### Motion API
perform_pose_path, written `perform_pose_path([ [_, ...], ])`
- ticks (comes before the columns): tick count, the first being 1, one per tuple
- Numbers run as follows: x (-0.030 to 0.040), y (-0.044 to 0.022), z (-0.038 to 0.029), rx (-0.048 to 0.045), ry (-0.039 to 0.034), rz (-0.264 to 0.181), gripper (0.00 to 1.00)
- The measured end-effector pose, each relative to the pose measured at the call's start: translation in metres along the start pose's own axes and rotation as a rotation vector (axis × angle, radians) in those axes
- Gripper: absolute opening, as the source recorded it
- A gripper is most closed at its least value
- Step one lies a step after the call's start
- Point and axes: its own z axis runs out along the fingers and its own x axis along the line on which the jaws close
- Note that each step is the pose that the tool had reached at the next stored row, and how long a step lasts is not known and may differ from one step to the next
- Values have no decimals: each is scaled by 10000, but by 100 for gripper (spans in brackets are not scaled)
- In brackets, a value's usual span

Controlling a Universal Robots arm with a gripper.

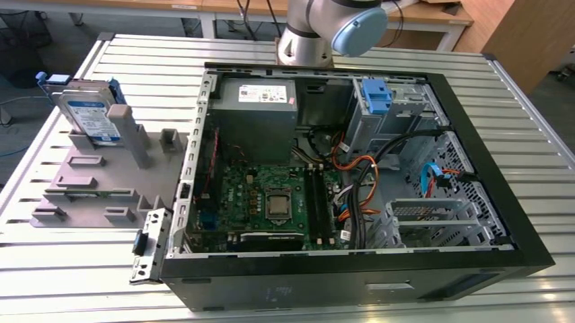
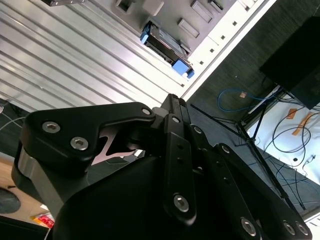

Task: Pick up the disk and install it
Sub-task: 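Pick up the disk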

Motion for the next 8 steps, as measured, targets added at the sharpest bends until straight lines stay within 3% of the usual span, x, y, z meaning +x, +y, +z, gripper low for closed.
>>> perform_pose_path([
  [8, 0, 0, 0, 8, 8, -250, 11],
])
